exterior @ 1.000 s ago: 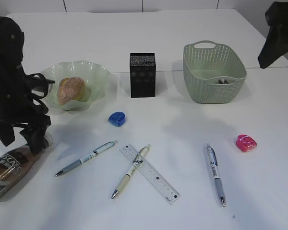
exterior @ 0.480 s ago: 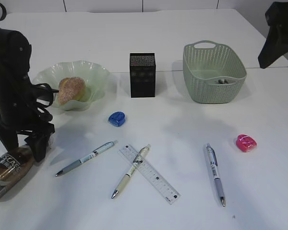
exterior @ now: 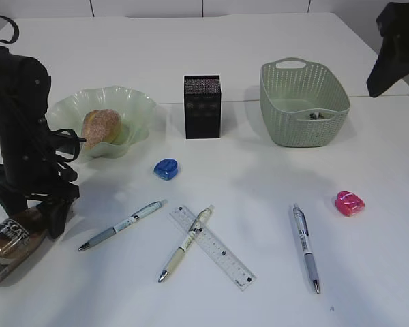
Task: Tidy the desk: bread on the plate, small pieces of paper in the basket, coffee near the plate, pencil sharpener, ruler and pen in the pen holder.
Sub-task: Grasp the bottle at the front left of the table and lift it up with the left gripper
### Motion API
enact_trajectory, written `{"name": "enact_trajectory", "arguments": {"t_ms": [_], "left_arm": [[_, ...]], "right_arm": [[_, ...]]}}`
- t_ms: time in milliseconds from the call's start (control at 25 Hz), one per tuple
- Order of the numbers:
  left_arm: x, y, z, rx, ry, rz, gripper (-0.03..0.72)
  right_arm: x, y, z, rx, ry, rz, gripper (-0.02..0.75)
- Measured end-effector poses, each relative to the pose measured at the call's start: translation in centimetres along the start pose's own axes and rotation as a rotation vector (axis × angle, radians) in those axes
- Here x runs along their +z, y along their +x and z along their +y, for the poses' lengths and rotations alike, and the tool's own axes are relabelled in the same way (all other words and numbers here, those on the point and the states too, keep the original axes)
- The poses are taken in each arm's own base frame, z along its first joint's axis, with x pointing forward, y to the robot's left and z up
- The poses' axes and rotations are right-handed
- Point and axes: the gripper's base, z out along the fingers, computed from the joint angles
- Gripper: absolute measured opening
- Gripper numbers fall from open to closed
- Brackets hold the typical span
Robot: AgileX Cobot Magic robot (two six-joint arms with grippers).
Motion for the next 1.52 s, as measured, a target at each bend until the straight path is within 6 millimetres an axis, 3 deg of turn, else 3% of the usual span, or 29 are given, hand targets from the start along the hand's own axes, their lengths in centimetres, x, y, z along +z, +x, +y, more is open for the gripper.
{"name": "enact_trajectory", "arguments": {"t_ms": [120, 400, 560, 1160, 1360, 1520], "left_arm": [[0.0, 0.0, 0.0, 0.001, -0.002, 0.0, 0.519], [0.2, 0.0, 0.1, 0.004, -0.008, 0.012, 0.337], [0.3, 0.1, 0.2, 0.01, -0.022, 0.029, 0.285], [-0.8, -0.7, -0.3, -0.027, 0.057, -0.03, 0.27], [-3.3, 0.0, -0.5, -0.033, 0.07, -0.099, 0.269], [-6.4, 1.8, -0.5, -0.034, 0.072, -0.177, 0.269]], "right_arm": [[0.0, 0.0, 0.0, -0.005, 0.0, 0.0, 0.583], [0.0, 0.0, 0.0, -0.01, 0.0, 0.0, 0.583], [0.0, 0.0, 0.0, -0.011, 0.0, 0.0, 0.583], [0.0, 0.0, 0.0, -0.016, 0.0, 0.0, 0.583], [0.0, 0.0, 0.0, -0.016, 0.0, 0.0, 0.583], [0.0, 0.0, 0.0, -0.018, 0.001, 0.0, 0.583]]}}
